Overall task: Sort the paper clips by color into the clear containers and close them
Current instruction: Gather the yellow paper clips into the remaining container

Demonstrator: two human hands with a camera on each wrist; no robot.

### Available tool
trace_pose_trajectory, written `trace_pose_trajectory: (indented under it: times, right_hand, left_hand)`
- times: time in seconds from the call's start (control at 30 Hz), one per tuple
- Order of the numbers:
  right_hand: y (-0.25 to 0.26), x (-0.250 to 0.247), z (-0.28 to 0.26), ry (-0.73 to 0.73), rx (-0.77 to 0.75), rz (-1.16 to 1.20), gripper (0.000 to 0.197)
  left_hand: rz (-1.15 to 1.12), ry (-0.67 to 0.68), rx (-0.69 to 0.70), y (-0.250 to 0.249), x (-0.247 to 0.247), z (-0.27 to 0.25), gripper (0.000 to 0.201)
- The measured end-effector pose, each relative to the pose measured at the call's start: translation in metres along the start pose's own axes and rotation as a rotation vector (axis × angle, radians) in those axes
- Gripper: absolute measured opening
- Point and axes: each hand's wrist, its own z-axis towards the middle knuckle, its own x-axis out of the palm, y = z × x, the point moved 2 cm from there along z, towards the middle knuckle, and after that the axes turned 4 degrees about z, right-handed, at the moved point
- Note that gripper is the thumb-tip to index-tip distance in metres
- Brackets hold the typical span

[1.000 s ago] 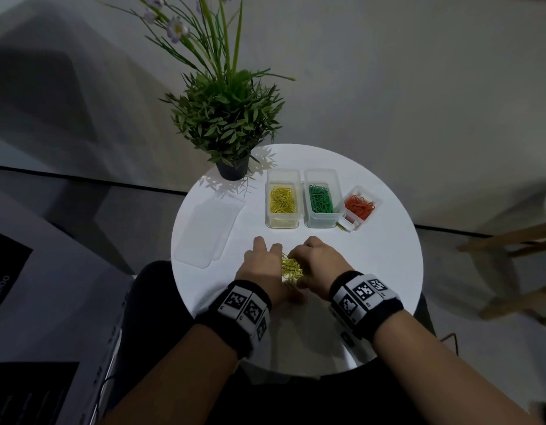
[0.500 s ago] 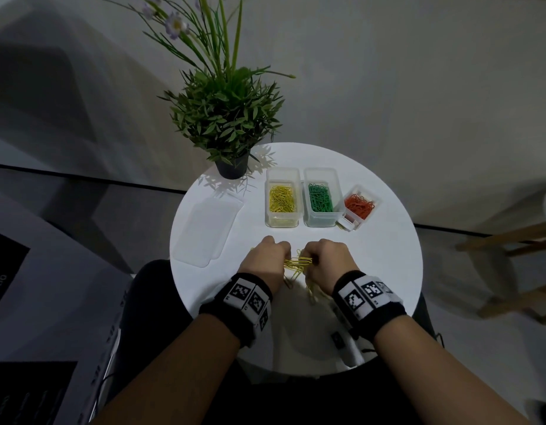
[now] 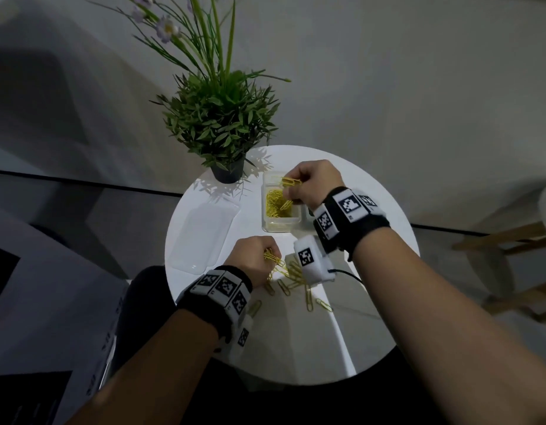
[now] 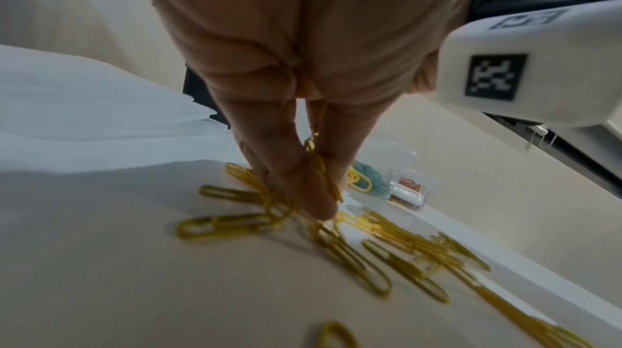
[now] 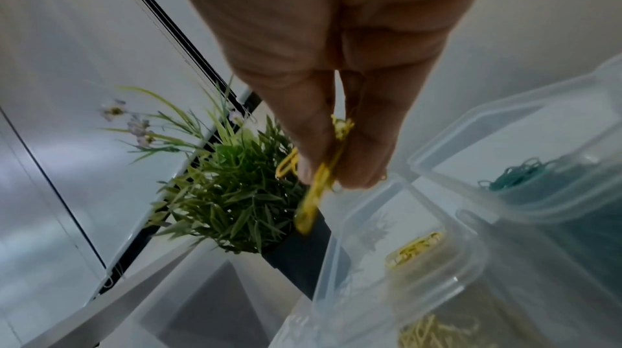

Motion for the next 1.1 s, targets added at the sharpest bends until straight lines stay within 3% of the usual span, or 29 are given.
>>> trace_pose_trajectory:
  times: [0.13, 0.3, 0.4, 0.53, 0.67, 0.77, 0.87, 1.0, 1.1]
  right_hand:
    - [-0.006, 0.005, 0.008, 0.038, 0.035, -0.062, 0.032]
    - [-0.025, -0.024, -0.015, -0.091, -0.017, 0.067, 0.026]
    - [-0.047, -0.038, -0.043, -0.075, 0.017, 0.127, 0.025]
    - [-0.086, -0.033, -0.075, 0.015, 0.087, -0.173, 0.023]
    - [-0.103, -0.019, -0.093, 0.212, 0.089, -0.559, 0.055]
    - [-0.107, -0.014, -0.103, 0.253, 0.119, -0.659, 0.069]
    - [-0.108, -0.009, -0.104, 0.233, 0.130, -0.701, 0.064]
    - [-0.102, 0.000, -0.095, 0.159, 0.040, -0.654, 0.033]
    - [-0.095, 0.012, -0.084, 0.183, -0.011, -0.614, 0.031]
  left_hand:
    - [-0.060, -0.017, 0.009, -0.003, -0.012, -0.002, 0.016]
    - [-0.175, -0.126, 0.053, -0.026, -0.048, 0.007, 0.017]
    - [-0.121, -0.234, 0.119, -0.043, -0.067, 0.030, 0.013]
    - [-0.029, -0.258, 0.095, -0.055, -0.062, 0.062, 0.013]
    - [0.080, -0.202, 0.110, -0.052, -0.050, 0.068, 0.030]
    - [0.098, -0.232, 0.145, -0.047, -0.054, 0.058, 0.025]
    - [0.135, -0.287, 0.174, -0.039, -0.061, 0.036, 0.014]
    - [0.197, -0.137, 0.051, -0.010, -0.051, -0.005, 0.012]
    - [0.305, -0.002, -0.055, 0.016, -0.026, -0.035, 0.034]
